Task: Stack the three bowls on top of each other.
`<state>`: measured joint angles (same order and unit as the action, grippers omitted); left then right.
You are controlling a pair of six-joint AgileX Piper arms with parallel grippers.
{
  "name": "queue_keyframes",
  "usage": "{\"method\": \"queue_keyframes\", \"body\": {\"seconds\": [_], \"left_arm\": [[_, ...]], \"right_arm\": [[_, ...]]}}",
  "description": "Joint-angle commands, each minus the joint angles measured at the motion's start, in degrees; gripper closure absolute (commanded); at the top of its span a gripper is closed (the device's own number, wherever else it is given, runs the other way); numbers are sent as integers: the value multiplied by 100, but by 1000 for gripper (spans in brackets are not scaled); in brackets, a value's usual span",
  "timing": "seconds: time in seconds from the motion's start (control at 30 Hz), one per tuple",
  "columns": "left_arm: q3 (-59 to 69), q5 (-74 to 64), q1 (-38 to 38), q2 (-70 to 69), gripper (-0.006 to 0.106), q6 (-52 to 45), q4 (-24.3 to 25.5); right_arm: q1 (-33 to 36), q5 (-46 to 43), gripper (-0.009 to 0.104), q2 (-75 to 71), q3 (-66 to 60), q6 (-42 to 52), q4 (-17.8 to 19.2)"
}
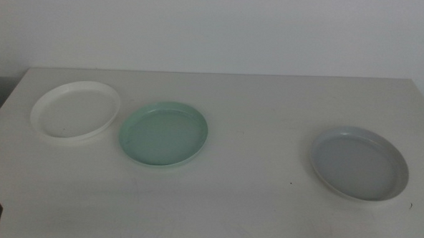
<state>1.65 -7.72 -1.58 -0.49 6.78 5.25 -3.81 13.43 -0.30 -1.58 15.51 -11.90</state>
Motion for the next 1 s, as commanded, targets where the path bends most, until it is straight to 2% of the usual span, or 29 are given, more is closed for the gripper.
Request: {"method": "queue_keyframes", "body": {"seconds": [0.0, 0.27, 0.7, 0.97], "left_arm": [[-363, 426, -9, 306, -5, 50, 5], [-1846, -116, -9, 1936, -5, 50, 5], [-5106, -2641, -9, 4399, -5, 46, 5], [-6849, -3828, -9, 5507, -5, -68, -238]], "right_arm": [[-39, -402, 37, 81, 35, 26, 25], [-39, -402, 37, 81, 35, 26, 25], [-39, -402, 37, 81, 35, 26, 25], [-39, -402, 37, 81, 35, 26, 25]]}}
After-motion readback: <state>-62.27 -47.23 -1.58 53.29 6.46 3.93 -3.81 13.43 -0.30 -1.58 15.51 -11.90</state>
